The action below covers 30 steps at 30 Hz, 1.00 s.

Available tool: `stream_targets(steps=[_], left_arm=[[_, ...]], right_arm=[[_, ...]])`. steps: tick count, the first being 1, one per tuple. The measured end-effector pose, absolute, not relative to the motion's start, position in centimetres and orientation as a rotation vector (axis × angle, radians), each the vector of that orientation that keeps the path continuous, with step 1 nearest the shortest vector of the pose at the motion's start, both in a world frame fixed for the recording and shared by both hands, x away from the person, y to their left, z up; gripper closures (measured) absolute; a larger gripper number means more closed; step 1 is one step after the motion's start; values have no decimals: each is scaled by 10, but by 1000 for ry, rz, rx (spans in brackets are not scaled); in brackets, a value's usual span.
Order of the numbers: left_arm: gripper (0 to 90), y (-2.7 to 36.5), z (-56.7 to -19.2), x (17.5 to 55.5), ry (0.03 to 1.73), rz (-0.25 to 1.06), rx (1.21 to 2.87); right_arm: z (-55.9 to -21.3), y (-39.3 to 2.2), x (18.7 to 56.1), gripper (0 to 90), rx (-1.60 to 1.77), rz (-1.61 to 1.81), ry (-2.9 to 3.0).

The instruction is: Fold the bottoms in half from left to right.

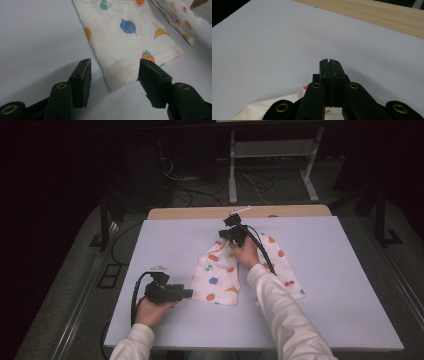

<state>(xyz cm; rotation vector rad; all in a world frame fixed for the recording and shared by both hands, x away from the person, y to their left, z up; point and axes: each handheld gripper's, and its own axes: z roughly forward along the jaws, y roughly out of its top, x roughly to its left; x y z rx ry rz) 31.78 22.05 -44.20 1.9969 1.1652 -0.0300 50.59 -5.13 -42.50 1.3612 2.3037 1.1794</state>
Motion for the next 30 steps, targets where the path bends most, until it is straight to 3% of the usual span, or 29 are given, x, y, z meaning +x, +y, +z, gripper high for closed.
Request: stream_targets(steps=[21, 30], left_arm=[[868, 218, -449, 324, 1145, -64, 2034], [894, 218, -446, 322, 1128, -80, 2014]], right_arm=[[-427, -53, 505, 886, 1364, 1199, 2299], [-426, -54, 505, 886, 1357, 1204, 2299]])
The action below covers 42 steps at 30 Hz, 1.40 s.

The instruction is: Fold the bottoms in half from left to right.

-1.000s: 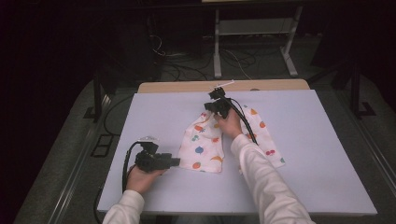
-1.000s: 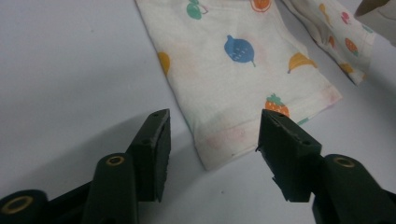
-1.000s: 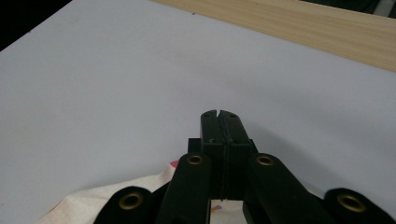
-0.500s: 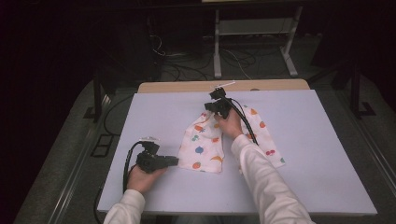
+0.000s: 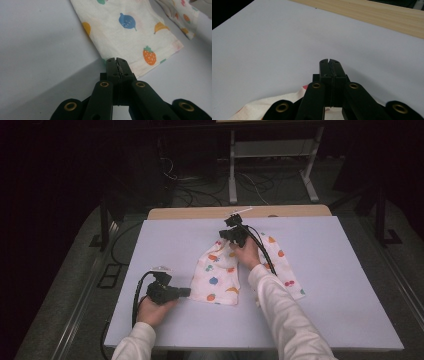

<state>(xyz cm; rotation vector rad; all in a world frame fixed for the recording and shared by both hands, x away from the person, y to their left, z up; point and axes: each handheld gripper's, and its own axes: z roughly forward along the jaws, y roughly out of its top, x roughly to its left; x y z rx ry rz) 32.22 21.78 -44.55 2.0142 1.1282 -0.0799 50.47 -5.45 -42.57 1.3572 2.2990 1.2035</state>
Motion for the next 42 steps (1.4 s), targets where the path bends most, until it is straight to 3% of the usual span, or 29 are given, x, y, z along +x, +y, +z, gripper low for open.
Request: stream_targets(steps=[19, 42], left_arm=[[894, 170, -405, 312, 906, -89, 2050], [894, 117, -382, 314, 705, -138, 2047]], right_arm=[[-412, -68, 505, 886, 1370, 1264, 2255], [-395, -110, 505, 885, 1422, 1343, 2166]])
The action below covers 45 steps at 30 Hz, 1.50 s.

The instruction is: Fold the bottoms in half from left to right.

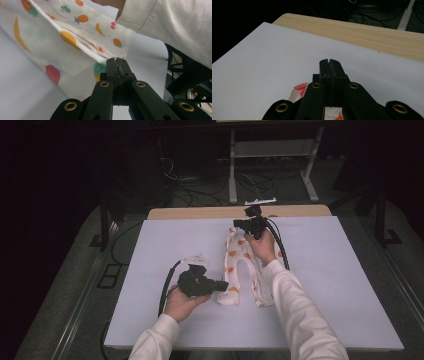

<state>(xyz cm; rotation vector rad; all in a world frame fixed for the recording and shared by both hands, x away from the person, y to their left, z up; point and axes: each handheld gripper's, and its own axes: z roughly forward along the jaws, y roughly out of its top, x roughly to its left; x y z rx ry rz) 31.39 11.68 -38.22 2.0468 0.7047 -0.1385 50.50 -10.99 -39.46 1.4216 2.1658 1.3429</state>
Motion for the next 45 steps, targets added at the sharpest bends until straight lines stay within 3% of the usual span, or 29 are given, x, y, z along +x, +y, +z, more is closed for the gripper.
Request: stream_targets(steps=[23, 45], left_arm=[[894, 63, -367, 323, 585, -163, 2117], [894, 7, -377, 337, 547, -223, 2133]], right_arm=[[-403, -156, 507, 886, 1496, 1359, 2120], [-415, -193, 517, 886, 1524, 1384, 2148]])
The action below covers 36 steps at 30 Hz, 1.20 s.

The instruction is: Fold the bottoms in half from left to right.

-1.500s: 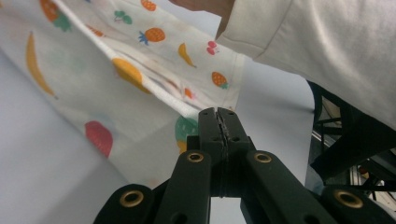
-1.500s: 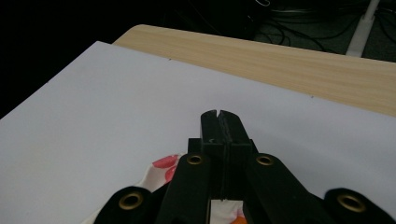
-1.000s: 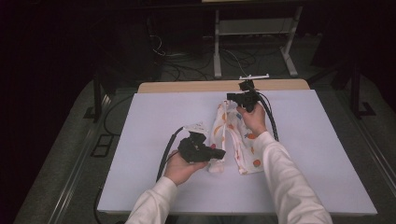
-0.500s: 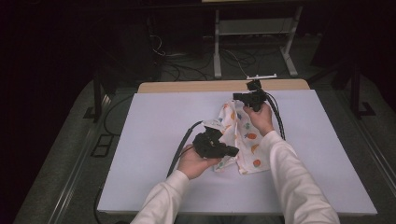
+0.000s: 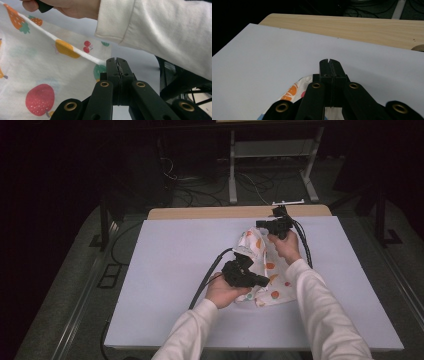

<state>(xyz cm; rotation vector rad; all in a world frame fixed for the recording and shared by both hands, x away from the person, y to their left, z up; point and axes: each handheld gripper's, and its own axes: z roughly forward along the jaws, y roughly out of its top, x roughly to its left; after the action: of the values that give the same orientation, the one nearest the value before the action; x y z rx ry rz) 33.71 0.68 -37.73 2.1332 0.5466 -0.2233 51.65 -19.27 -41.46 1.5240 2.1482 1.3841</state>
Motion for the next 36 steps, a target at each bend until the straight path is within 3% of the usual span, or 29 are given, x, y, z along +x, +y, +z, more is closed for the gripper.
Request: stream_targets(steps=[27, 30, 36], left_arm=[[894, -43, -404, 352, 609, -279, 2155], [894, -48, -407, 355, 620, -284, 2131], [894, -62, -411, 356, 624, -300, 2106]], right_arm=[[-439, -213, 529, 873, 1534, 1353, 2203], [-440, -217, 529, 833, 1576, 1351, 2192], [-429, -234, 520, 646, 1584, 1322, 2125]])
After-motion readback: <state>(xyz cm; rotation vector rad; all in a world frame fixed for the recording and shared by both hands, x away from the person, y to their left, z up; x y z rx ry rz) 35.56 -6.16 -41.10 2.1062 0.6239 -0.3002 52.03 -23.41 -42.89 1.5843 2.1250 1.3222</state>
